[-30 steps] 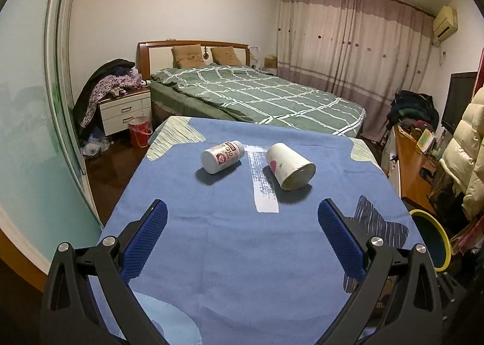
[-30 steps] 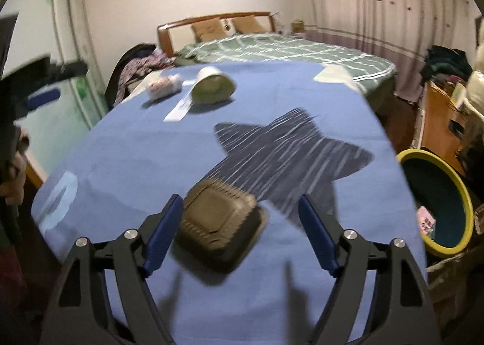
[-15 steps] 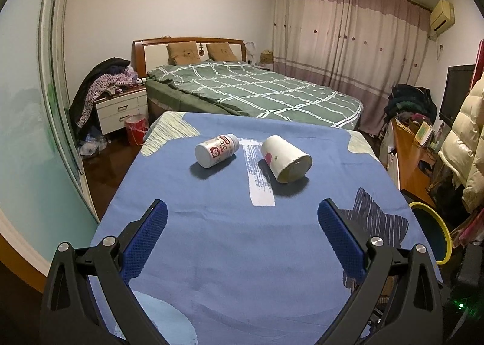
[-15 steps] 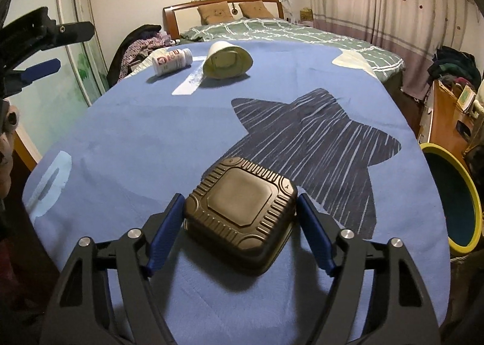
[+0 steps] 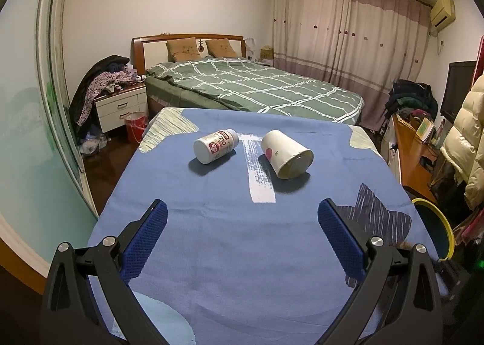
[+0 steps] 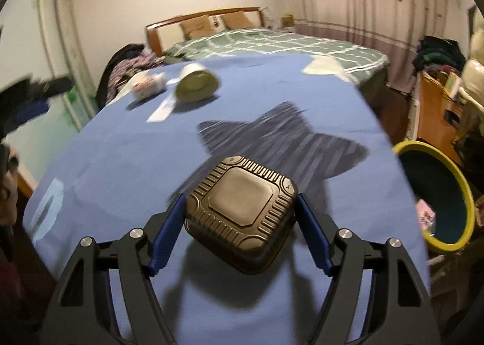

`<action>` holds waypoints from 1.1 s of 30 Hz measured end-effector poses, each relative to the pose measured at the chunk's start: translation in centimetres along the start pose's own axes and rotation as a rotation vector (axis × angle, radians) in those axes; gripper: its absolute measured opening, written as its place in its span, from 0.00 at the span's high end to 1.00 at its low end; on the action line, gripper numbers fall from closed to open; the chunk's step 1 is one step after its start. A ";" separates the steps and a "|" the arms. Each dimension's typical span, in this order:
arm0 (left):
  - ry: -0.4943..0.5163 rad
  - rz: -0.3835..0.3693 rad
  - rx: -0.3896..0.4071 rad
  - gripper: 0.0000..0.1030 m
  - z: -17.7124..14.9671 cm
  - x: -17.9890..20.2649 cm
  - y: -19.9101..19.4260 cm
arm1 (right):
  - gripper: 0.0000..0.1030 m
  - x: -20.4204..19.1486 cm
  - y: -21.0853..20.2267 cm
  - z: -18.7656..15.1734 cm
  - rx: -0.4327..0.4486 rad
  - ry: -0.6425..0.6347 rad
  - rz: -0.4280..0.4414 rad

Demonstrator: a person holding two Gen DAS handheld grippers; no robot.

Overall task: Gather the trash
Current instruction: 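Carry the brown container over the bin and open the right gripper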

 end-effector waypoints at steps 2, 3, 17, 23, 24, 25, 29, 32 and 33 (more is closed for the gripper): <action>0.005 0.000 -0.004 0.05 -0.1 0.2 0.2 | 0.32 2.3 -0.4 0.8 0.018 0.041 -0.031; 0.009 0.000 -0.007 0.05 -0.1 0.4 0.4 | 0.32 3.8 -0.7 1.3 0.030 0.067 -0.054; 0.067 -0.020 -0.054 0.05 -0.3 3.7 2.8 | 0.32 22.3 -2.0 3.5 0.071 0.313 -0.352; 0.097 -0.032 -0.064 0.05 0.3 5.7 4.2 | 0.31 24.8 -0.4 3.8 0.060 0.339 -0.396; 0.100 -0.033 -0.065 0.05 0.4 6.0 4.5 | 0.31 25.1 -0.3 3.9 0.061 0.345 -0.400; 0.104 -0.033 -0.067 0.05 0.5 6.3 4.8 | 0.31 25.4 -0.1 4.0 0.061 0.350 -0.402; 0.112 -0.036 -0.077 0.05 0.7 7.3 6.0 | 0.31 26.1 0.1 4.2 0.062 0.358 -0.410; 0.116 -0.035 -0.086 0.05 0.9 8.0 7.1 | 0.24 26.3 0.4 4.4 0.055 0.358 -0.413; 0.115 -0.033 -0.089 0.05 0.9 8.2 7.4 | 0.22 26.4 0.4 4.4 0.058 0.358 -0.417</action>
Point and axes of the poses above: each gripper's, at about its wrist camera, not at the fingertips, and y roughly the way its jaws point, x to its right, z to its top, the point moved 9 cm from there along y, roughly the way its jaws point, and after that the axes turned 5 degrees about y, right-handed, at the moved point
